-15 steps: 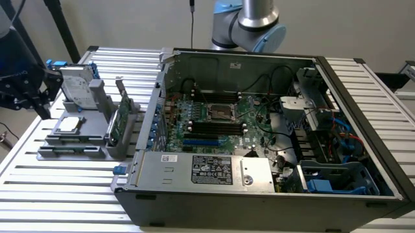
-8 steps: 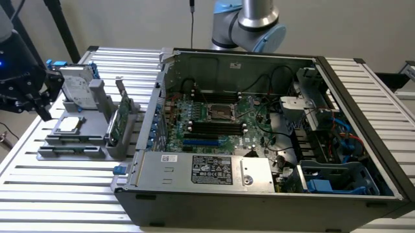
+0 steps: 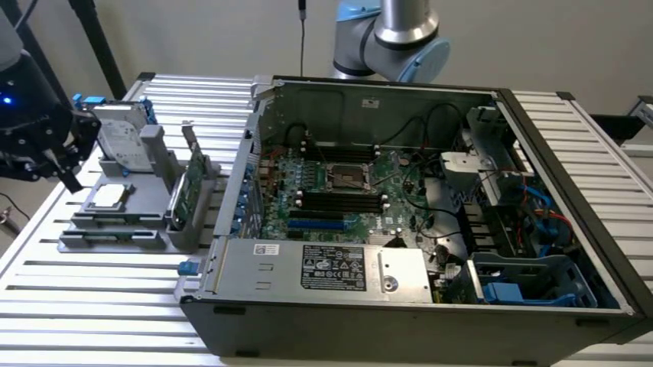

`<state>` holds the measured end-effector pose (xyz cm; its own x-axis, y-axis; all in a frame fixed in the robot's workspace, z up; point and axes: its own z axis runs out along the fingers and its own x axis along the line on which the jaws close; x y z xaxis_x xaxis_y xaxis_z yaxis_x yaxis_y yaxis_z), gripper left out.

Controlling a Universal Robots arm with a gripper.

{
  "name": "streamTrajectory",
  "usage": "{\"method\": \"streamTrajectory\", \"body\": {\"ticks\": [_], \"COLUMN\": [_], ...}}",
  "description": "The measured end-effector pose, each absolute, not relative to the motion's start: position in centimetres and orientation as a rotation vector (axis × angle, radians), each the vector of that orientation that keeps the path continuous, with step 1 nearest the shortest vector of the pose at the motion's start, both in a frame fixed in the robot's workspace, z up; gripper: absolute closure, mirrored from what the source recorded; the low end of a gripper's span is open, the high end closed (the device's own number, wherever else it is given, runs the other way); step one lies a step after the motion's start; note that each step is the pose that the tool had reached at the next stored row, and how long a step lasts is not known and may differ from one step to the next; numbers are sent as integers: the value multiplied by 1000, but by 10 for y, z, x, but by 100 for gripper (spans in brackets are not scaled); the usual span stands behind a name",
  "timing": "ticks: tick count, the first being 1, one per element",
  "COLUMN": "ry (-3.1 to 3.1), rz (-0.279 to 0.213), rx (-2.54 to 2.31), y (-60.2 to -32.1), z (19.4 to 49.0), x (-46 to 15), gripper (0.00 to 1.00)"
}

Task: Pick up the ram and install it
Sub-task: 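Pick up the ram and move it above insertion slot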

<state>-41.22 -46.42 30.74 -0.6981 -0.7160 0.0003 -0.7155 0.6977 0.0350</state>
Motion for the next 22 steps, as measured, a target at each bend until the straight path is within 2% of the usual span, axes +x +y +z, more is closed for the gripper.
{"method": "streamTrajectory", "body": {"ticks": [22], "ry": [-2579], "rz": [-45], "rx": [1758], "y": [-464], "z": [304], "x": [-412], "gripper": [89]}}
